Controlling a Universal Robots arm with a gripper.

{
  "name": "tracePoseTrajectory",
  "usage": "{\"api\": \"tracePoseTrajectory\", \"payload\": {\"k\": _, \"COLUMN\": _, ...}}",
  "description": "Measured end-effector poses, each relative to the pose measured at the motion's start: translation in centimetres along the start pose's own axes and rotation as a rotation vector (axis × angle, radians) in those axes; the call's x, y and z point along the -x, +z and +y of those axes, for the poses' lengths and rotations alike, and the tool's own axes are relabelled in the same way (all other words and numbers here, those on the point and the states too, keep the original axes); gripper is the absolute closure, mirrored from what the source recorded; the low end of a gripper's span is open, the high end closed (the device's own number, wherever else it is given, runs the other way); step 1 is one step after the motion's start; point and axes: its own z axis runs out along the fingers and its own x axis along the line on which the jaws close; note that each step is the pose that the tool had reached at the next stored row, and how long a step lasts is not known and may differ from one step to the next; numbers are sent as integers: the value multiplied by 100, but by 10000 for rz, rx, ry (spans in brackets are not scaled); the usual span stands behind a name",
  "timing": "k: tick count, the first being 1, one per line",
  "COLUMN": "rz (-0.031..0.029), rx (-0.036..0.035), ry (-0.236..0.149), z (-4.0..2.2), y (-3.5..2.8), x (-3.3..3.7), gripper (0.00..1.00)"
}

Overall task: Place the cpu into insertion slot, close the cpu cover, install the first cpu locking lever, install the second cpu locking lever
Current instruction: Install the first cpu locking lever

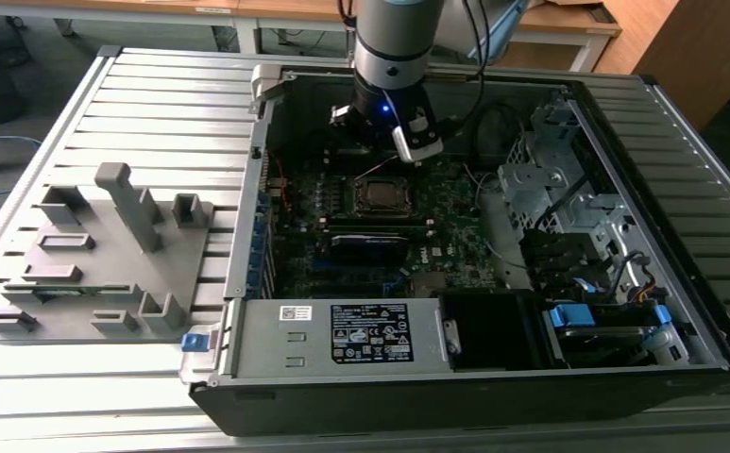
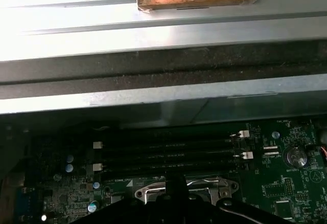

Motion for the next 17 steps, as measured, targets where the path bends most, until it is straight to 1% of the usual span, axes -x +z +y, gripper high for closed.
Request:
{"api": "tracePoseTrajectory", "payload": {"k": 5, "rz": 0, "rx": 1, "ry": 0, "z": 2, "y": 8, "x": 40, "gripper": 89}}
{"api": "tracePoseTrajectory", "payload": {"k": 8, "rz": 0, "rx": 2, "ry": 1, "z": 6, "y": 13, "x": 84, "gripper": 89}}
{"api": "tracePoseTrajectory", "payload": {"k": 11, "rz": 0, "rx": 3, "ry": 0, "z": 7, "y": 18, "x": 111, "gripper": 89}}
{"api": "tracePoseTrajectory", "payload": {"k": 13, "rz": -1, "rx": 6, "ry": 1, "z": 4, "y": 34, "x": 117, "gripper": 89}}
{"api": "tracePoseTrajectory", "payload": {"k": 15, "rz": -6, "rx": 33, "ry": 0, "z": -2, "y": 57, "x": 117, "gripper": 89}}
{"api": "tracePoseTrajectory", "payload": {"k": 17, "rz": -7, "rx": 49, "ry": -2, "z": -4, "y": 63, "x": 118, "gripper": 89}}
